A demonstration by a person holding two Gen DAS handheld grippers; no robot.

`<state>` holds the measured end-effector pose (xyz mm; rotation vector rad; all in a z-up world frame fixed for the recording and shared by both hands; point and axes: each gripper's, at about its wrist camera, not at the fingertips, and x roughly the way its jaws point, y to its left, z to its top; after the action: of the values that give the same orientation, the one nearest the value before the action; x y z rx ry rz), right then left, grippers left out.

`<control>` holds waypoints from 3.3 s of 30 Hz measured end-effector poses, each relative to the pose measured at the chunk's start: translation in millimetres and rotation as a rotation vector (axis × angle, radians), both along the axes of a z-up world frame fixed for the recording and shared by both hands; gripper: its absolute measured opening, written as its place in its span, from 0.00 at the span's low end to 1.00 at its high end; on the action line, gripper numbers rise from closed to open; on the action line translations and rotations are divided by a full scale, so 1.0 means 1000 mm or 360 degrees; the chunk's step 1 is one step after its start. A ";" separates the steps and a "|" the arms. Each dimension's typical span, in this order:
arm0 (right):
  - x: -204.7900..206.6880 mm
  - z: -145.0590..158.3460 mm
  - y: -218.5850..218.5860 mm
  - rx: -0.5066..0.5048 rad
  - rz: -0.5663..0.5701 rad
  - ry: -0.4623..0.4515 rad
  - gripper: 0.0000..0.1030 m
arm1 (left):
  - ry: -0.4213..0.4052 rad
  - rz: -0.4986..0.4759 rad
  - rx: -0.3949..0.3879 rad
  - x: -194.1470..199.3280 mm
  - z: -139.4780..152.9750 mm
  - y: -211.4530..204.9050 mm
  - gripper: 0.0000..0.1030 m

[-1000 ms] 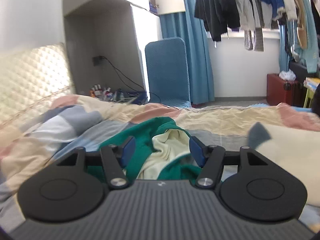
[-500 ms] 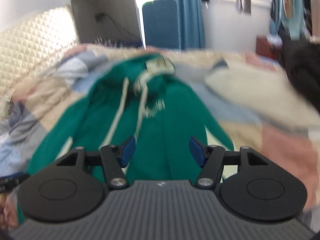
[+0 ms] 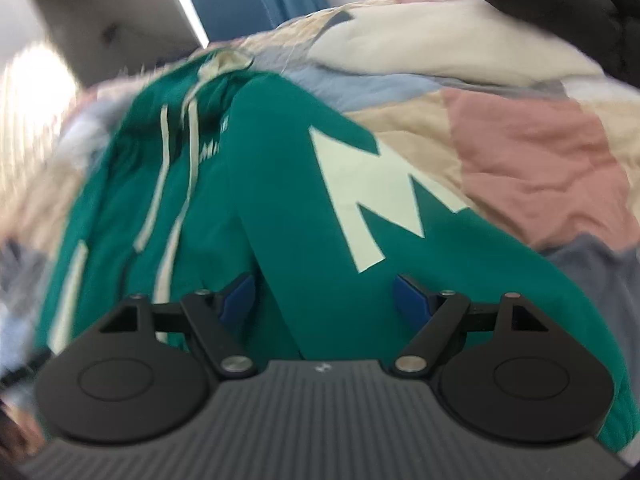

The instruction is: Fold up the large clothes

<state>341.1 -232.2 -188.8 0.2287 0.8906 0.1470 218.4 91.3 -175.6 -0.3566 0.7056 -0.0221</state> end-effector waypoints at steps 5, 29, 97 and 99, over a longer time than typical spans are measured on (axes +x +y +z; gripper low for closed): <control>0.001 -0.020 0.033 -0.0442 0.0140 -0.0025 0.72 | 0.0014 -0.0017 0.0215 0.004 -0.004 -0.025 0.71; 0.112 0.118 -0.118 -0.0267 -0.0272 -0.0340 0.09 | -0.0031 0.0879 0.0121 0.040 0.106 0.227 0.07; -0.044 0.009 -0.021 0.0344 -0.0008 0.0009 0.63 | 0.0226 0.0544 -0.0428 -0.012 -0.019 0.063 0.61; -0.043 0.007 -0.027 0.0351 -0.0096 -0.0006 0.64 | 0.0271 0.0525 -0.0525 -0.002 -0.030 0.067 0.61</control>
<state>298.6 -259.3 -182.1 0.4599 0.8628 0.1894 216.2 158.4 -205.6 -0.7951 0.8051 0.2087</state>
